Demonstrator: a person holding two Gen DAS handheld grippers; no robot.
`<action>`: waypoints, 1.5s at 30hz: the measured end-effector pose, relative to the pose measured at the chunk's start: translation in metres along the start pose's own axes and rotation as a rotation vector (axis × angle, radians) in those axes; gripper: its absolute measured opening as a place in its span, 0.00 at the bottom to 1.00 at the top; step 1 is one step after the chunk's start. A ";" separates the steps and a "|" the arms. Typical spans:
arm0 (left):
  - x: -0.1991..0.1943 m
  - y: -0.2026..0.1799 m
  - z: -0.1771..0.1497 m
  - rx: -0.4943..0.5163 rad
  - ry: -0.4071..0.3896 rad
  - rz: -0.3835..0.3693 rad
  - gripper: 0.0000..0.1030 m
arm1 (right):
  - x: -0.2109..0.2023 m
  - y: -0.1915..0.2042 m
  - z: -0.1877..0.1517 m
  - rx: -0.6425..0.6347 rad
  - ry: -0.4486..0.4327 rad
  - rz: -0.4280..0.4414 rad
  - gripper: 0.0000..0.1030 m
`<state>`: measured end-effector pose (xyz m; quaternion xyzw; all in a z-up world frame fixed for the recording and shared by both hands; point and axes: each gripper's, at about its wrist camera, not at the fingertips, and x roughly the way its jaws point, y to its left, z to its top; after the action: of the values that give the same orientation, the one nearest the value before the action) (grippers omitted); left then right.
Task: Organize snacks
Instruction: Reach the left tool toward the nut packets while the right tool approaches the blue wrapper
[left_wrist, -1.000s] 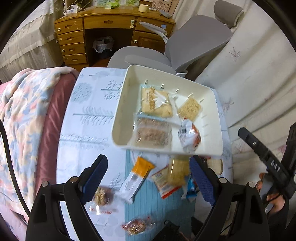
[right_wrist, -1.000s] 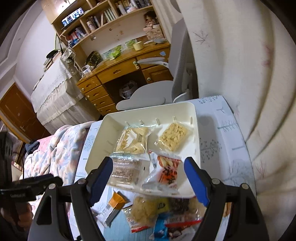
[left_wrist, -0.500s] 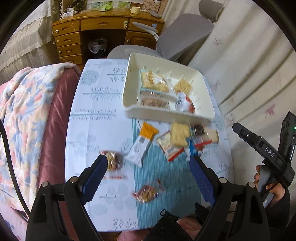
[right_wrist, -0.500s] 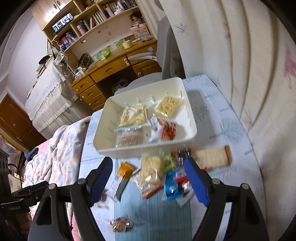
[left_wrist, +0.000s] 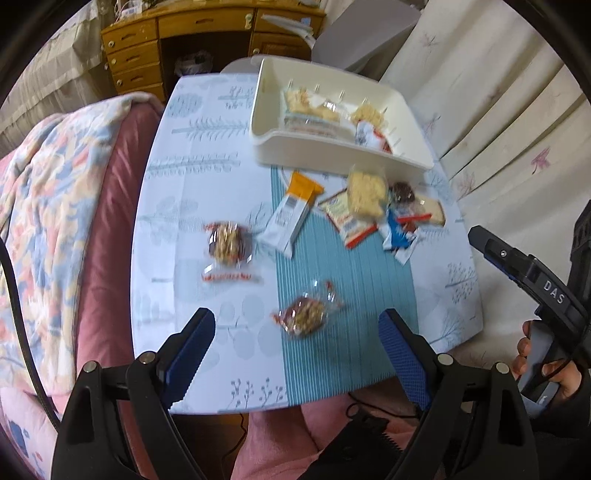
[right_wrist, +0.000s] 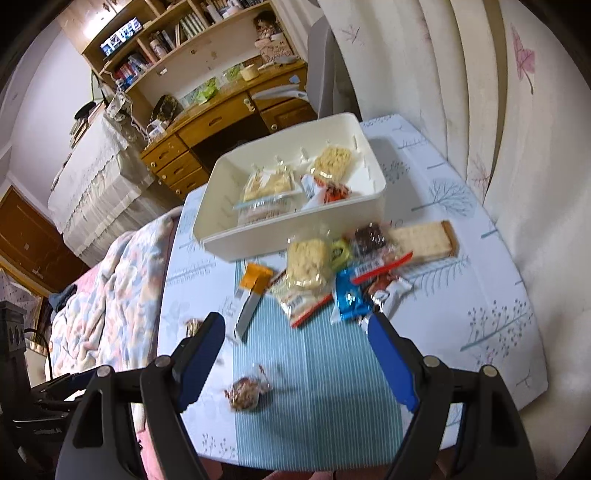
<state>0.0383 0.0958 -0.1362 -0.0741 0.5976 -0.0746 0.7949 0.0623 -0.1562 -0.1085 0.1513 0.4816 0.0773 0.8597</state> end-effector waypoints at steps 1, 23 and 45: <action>0.004 0.000 -0.003 -0.009 0.016 0.003 0.87 | 0.001 0.001 -0.003 -0.007 0.006 0.000 0.78; 0.118 -0.016 -0.017 -0.353 0.286 0.086 0.87 | 0.082 -0.036 0.021 -0.127 0.310 0.049 0.76; 0.192 0.010 -0.025 -0.689 0.400 0.150 0.87 | 0.191 -0.054 0.044 -0.215 0.637 0.073 0.51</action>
<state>0.0668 0.0650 -0.3254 -0.2763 0.7342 0.1754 0.5948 0.1991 -0.1621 -0.2584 0.0449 0.7095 0.2019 0.6737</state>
